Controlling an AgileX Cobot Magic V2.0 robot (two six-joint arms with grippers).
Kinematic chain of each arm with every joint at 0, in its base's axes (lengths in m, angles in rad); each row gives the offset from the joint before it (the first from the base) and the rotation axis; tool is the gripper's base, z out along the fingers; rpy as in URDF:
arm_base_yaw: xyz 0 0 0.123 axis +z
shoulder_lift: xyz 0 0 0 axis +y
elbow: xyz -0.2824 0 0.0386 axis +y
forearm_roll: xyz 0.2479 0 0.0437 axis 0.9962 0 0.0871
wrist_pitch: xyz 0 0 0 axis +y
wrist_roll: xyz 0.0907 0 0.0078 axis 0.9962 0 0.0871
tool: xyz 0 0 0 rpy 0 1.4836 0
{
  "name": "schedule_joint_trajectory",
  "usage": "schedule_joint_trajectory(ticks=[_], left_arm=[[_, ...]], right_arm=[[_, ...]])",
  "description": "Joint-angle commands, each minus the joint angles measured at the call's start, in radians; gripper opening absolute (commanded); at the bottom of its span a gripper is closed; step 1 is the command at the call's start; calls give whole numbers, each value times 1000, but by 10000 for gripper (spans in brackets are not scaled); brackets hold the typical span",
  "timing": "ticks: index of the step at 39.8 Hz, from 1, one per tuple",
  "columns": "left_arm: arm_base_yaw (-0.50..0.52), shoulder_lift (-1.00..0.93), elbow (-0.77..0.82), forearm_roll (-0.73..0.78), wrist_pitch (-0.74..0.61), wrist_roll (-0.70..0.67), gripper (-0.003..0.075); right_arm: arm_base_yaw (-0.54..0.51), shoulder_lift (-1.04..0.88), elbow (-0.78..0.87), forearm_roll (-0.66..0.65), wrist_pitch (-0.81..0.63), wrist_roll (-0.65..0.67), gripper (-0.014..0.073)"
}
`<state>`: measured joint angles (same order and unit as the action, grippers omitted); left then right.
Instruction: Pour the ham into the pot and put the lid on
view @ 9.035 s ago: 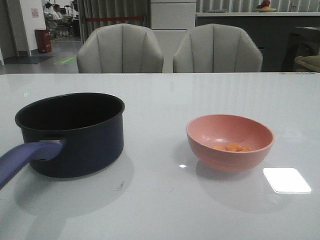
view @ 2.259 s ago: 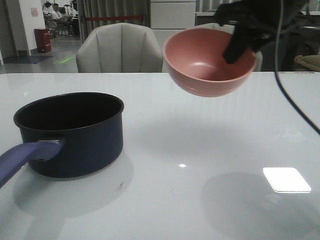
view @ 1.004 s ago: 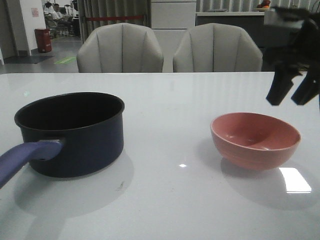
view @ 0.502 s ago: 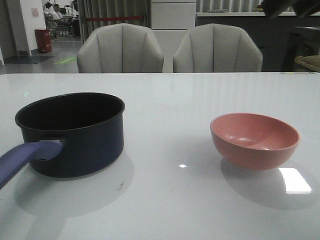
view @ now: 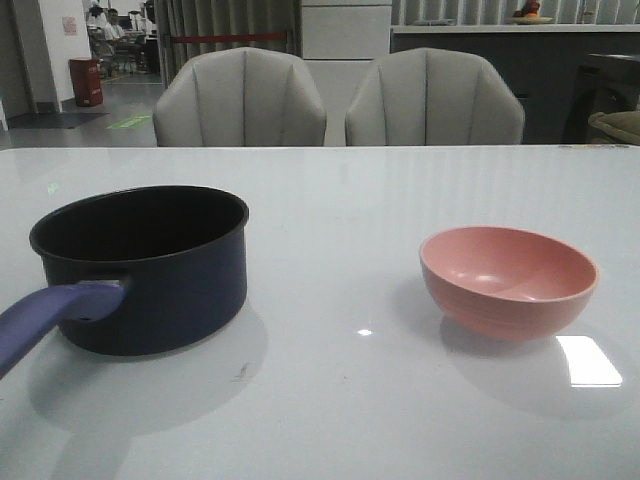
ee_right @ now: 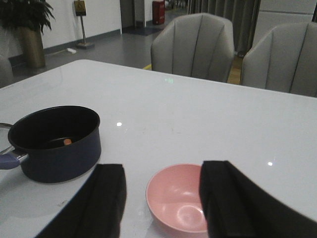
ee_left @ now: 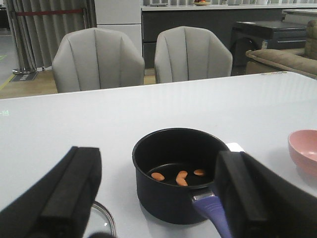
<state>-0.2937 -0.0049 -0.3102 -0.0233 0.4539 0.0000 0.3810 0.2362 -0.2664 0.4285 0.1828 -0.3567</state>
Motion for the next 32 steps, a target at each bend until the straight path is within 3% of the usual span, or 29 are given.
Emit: schedule_joint_trajectory(ticks=[1,7,13,16,27,32], left_arm=[[-8,-17,-24,-8,-82,-7,510],[-8,-17,-14,-8,-79,-7,510],[-8,-16,1,-8,-82,-7,510],[-8,-15,-1,-8,-82,-7,510],[-6,138,-111,0,-71,-13,568],[24,279,-175,44,-33,-117,568]], right_arm=[[0,-73,38,19,-96,-13,455],[0,-123,77,21,-97,-13,408],[0,-121,87,20,-67,-13,115],[0,-121,93,21,-53,-13,164],[0,-121,95,21,-53,-13,161],[0,-121,95,21,-53,-13,161]])
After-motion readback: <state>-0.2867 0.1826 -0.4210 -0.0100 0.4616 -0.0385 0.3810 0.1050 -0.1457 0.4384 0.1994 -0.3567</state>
